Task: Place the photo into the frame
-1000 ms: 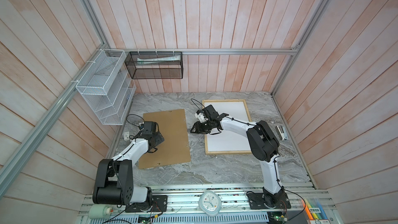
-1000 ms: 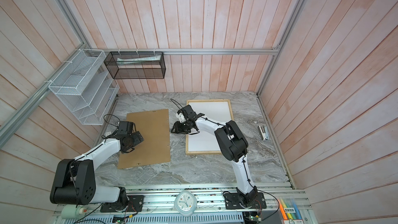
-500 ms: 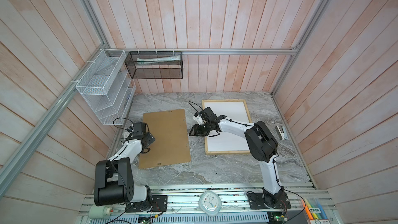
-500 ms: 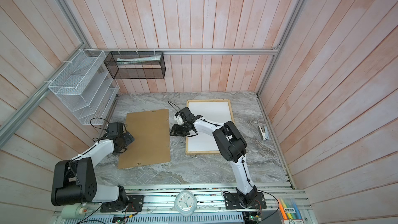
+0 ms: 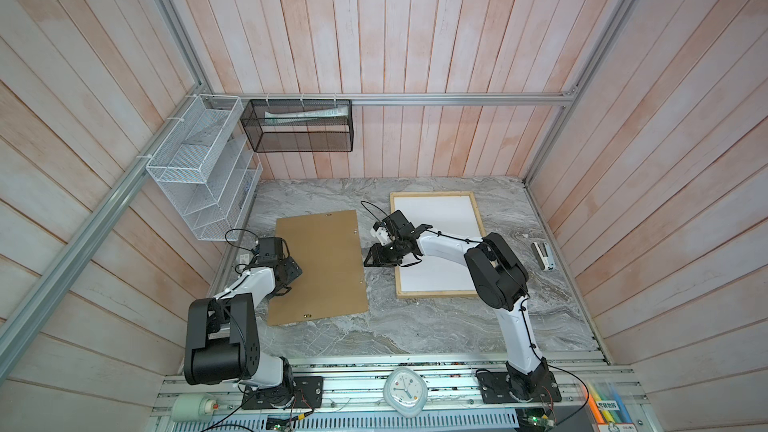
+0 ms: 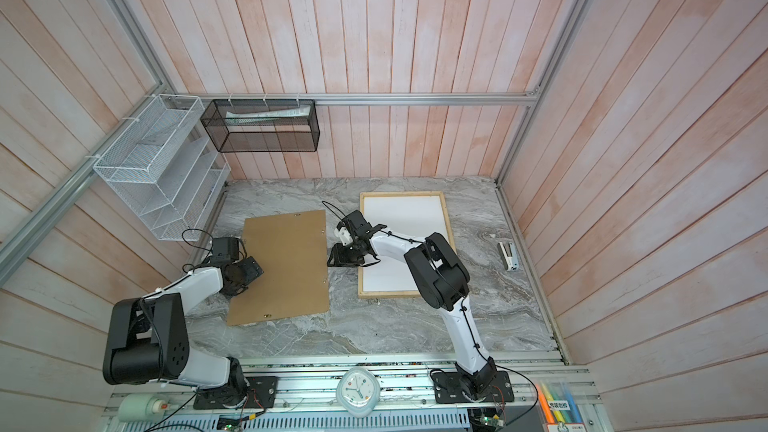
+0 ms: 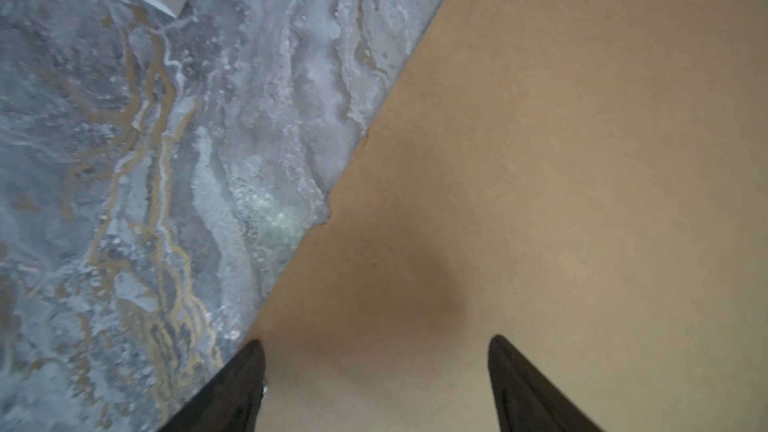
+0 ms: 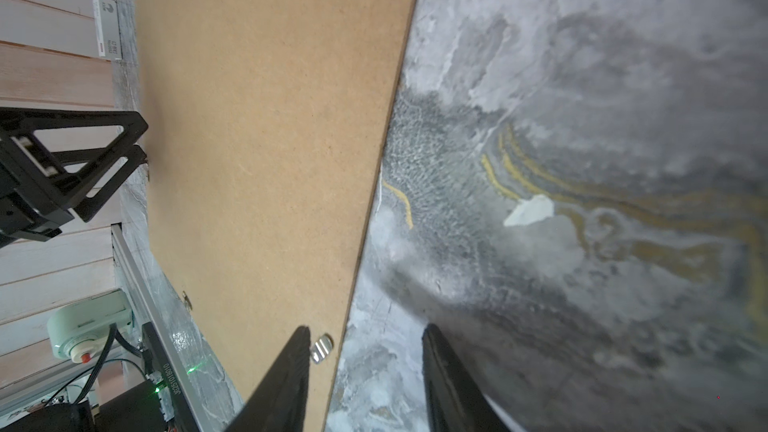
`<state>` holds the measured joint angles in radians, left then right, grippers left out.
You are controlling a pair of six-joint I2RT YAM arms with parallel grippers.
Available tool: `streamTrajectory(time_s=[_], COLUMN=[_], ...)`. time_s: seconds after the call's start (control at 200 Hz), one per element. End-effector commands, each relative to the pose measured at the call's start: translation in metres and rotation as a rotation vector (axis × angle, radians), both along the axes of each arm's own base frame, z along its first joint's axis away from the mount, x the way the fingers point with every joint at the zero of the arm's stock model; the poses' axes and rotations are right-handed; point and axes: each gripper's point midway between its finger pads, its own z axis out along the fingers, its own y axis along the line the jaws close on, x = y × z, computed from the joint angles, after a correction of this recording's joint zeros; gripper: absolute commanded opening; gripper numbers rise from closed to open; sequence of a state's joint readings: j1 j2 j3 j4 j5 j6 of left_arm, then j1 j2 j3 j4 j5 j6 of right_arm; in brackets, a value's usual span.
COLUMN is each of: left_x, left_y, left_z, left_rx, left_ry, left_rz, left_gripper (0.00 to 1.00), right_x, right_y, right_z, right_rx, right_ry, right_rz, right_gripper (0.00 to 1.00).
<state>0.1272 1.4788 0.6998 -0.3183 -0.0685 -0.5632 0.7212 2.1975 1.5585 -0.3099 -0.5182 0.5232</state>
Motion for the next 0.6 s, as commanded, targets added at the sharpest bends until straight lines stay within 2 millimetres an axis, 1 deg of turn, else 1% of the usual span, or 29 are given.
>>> streamTrajectory(time_s=[0.0, 0.22, 0.37, 0.46, 0.595], left_x=[-0.008, -0.003, -0.004, -0.007, -0.009], left_y=[-0.024, -0.045, -0.058, -0.056, -0.043], left_z=[-0.020, -0.018, -0.021, -0.021, -0.012], left_rx=[-0.110, -0.137, -0.137, -0.108, -0.044], left_ry=[0.036, 0.029, 0.052, 0.076, 0.091], left_rz=[-0.075, -0.153, -0.197, -0.189, -0.140], left_gripper=[0.83, 0.82, 0.82, 0.82, 0.83], right_x=[0.005, 0.016, 0.022, 0.024, 0.024], right_y=[-0.003, -0.011, -0.017, -0.019, -0.018], right_z=[-0.007, -0.009, -0.008, -0.009, -0.008], right_rx=[-0.032, -0.057, -0.066, -0.072, -0.063], right_ry=[0.010, 0.007, 0.004, 0.005, 0.008], right_rz=[-0.010, -0.026, -0.035, -0.036, -0.031], right_gripper=[0.45, 0.46, 0.46, 0.45, 0.45])
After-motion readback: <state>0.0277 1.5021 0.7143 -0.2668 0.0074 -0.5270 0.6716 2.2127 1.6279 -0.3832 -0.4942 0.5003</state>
